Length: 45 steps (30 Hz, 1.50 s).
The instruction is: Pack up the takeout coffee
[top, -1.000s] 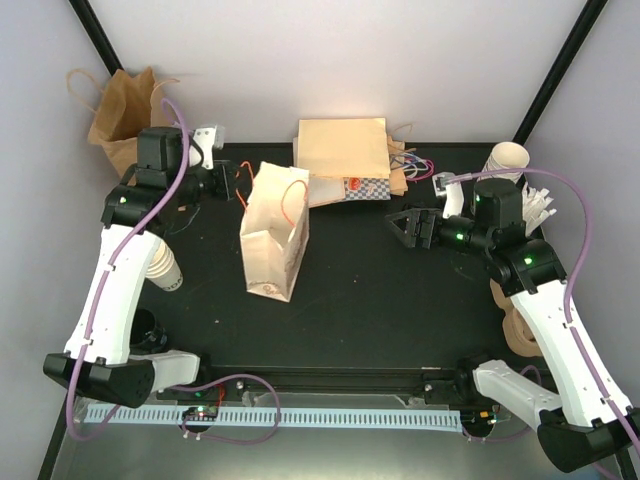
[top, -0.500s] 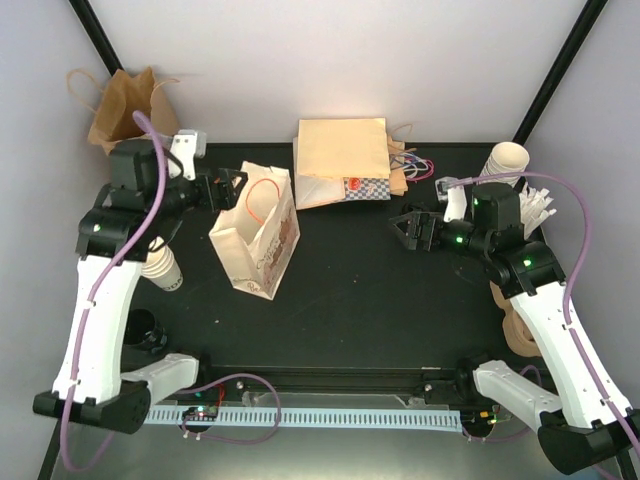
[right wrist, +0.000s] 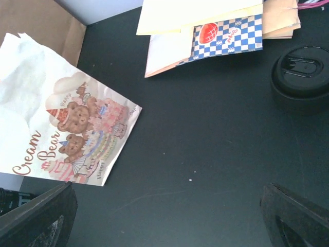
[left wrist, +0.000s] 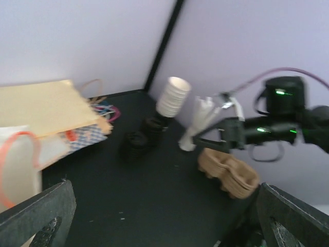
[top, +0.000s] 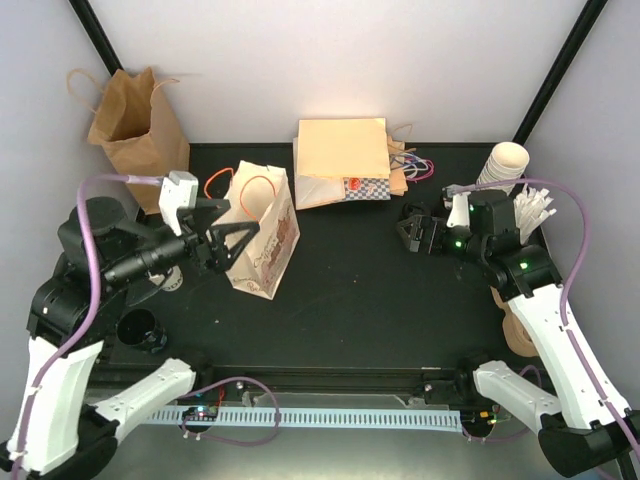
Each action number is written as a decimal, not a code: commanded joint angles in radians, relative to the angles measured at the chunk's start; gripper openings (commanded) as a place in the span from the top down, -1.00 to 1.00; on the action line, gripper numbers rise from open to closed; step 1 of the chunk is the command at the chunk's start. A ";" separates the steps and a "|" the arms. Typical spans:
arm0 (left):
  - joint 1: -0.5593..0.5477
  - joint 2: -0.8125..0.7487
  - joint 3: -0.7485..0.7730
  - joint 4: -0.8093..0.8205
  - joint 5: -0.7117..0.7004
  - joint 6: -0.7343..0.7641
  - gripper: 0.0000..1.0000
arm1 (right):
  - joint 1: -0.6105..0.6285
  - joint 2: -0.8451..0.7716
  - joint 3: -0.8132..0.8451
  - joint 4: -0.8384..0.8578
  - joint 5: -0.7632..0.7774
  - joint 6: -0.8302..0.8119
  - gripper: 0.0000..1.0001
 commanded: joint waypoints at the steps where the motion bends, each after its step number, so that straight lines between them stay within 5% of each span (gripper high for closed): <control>1: -0.187 -0.002 -0.020 0.068 -0.093 -0.074 -0.98 | 0.004 -0.014 -0.017 -0.012 0.042 0.024 -1.00; 9: -0.539 0.087 -0.104 0.168 -0.276 -0.095 -0.98 | 0.004 -0.041 -0.045 -0.056 0.145 0.108 -1.00; 14: -0.640 0.152 -0.138 0.215 -0.285 -0.086 -0.98 | 0.003 -0.054 -0.053 -0.113 0.230 0.105 -1.00; 25: -0.652 0.228 -0.254 0.279 -0.272 -0.094 -0.98 | 0.003 -0.263 -0.208 -0.052 0.429 0.152 -1.00; 31: -0.637 0.203 -0.318 0.296 -0.420 -0.220 -0.98 | 0.004 -0.277 -0.263 -0.066 0.467 0.208 -1.00; 39: -0.631 0.065 -0.495 0.517 -0.285 -0.180 -0.98 | 0.004 -0.275 -0.278 -0.075 0.522 0.243 -1.00; 45: -0.631 0.079 -0.494 0.496 -0.232 -0.152 -0.98 | 0.003 -0.264 -0.296 -0.047 0.498 0.253 -1.00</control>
